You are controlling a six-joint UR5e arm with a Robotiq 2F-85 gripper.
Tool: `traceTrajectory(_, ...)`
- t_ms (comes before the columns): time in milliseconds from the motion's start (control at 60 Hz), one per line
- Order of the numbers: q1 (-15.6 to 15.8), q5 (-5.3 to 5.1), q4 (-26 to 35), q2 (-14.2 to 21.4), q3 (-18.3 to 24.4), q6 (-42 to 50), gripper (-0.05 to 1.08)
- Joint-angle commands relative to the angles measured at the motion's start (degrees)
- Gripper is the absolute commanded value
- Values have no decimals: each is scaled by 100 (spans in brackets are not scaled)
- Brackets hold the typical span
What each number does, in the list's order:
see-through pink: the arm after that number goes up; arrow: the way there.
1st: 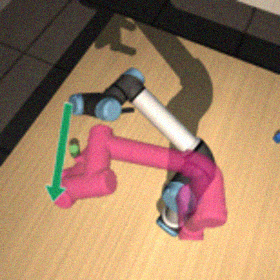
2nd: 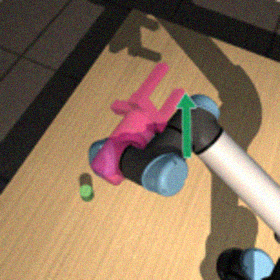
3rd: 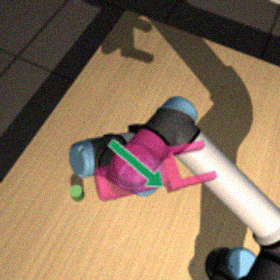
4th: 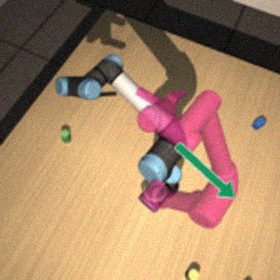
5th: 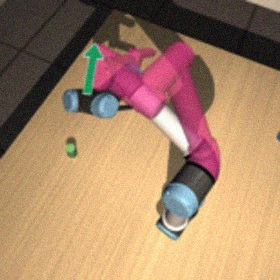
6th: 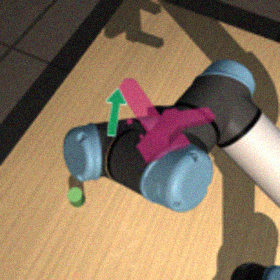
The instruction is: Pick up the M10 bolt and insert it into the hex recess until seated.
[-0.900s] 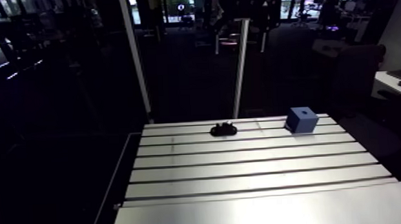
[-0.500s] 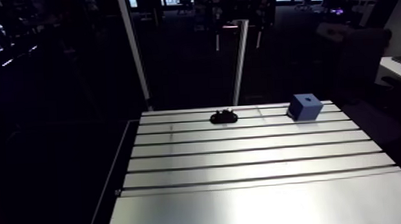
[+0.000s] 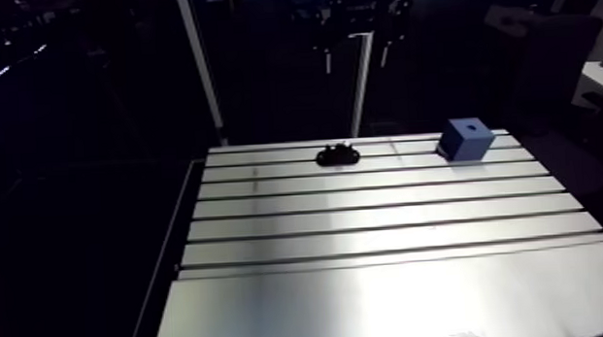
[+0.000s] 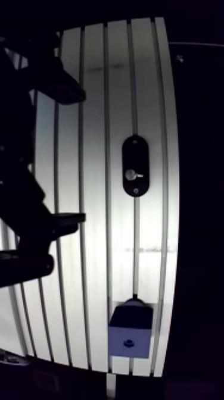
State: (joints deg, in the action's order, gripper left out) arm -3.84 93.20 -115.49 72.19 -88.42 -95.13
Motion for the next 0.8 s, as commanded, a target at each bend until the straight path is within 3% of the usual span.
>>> traceTrajectory(17, 13, -8, -452, -147, -126, -19, 1)
traceTrajectory(217, 14, -51, -453, -175, -162, -2, 1)
traceTrajectory(800, 6, -25, -493, -216, -250, 7, 1)
